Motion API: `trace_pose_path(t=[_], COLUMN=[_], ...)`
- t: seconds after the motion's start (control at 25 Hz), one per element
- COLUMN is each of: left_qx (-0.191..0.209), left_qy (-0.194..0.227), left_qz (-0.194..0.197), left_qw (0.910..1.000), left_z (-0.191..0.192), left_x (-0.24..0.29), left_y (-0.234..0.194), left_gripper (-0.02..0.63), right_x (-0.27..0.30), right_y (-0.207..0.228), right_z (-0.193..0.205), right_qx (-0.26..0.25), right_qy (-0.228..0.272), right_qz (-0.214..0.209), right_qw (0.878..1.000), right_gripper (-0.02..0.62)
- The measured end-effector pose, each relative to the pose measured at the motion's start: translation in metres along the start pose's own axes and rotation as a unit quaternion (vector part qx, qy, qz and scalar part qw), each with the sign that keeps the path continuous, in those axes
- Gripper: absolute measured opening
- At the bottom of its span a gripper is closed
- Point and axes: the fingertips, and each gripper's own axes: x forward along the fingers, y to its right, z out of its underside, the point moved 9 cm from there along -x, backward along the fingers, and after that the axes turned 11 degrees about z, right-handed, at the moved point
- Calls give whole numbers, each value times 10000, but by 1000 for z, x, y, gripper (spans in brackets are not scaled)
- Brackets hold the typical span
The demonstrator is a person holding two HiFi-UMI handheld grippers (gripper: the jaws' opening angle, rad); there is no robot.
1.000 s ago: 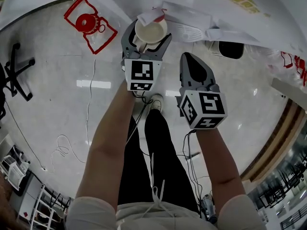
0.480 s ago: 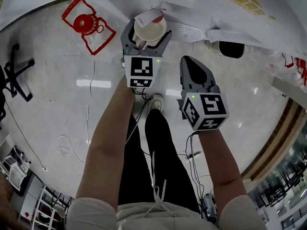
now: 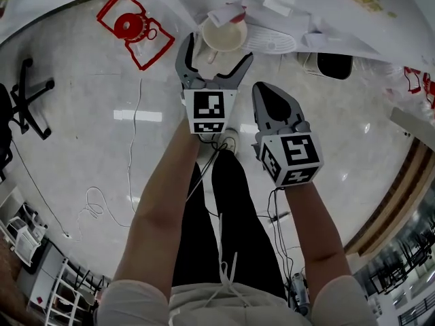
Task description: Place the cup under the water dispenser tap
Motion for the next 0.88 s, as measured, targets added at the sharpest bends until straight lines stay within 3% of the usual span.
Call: trace_pose_path(t=[0.32, 0.36, 0.44, 0.48, 0.64, 0.8, 0.88], left_qx=[-540, -544, -445, -427, -770, -1190, -1169], left_qy=[-494, -557, -625, -657, -706, -480, -352], left_qz=[-33, -106, -306, -322, -163, 52, 103], left_qw=[9973, 9969, 9966, 9964, 9944, 9917, 9925], left_z=[3, 2, -4, -8, -34, -74, -98], left_x=[-87, -98, -118, -126, -155, -186, -203], left_y=[17, 18, 19, 20, 23, 27, 30], left_gripper=[502, 426, 125, 88, 20, 18, 18], right_x=[-28, -33, -42, -46, -70, -99, -117], right_y=[-13, -16, -24, -28, -45, -57, -62], right_z=[2, 1, -4, -7, -24, -52, -69], right_qx=[184, 193, 203, 209, 301, 433, 505], right_qy=[-121, -125, -109, -91, -2, 232, 399], right_qz=[208, 223, 244, 256, 336, 468, 549], right_qw=[9995, 9995, 9994, 9994, 9990, 9977, 9964], right_gripper=[26, 26, 26, 26, 26, 26, 26])
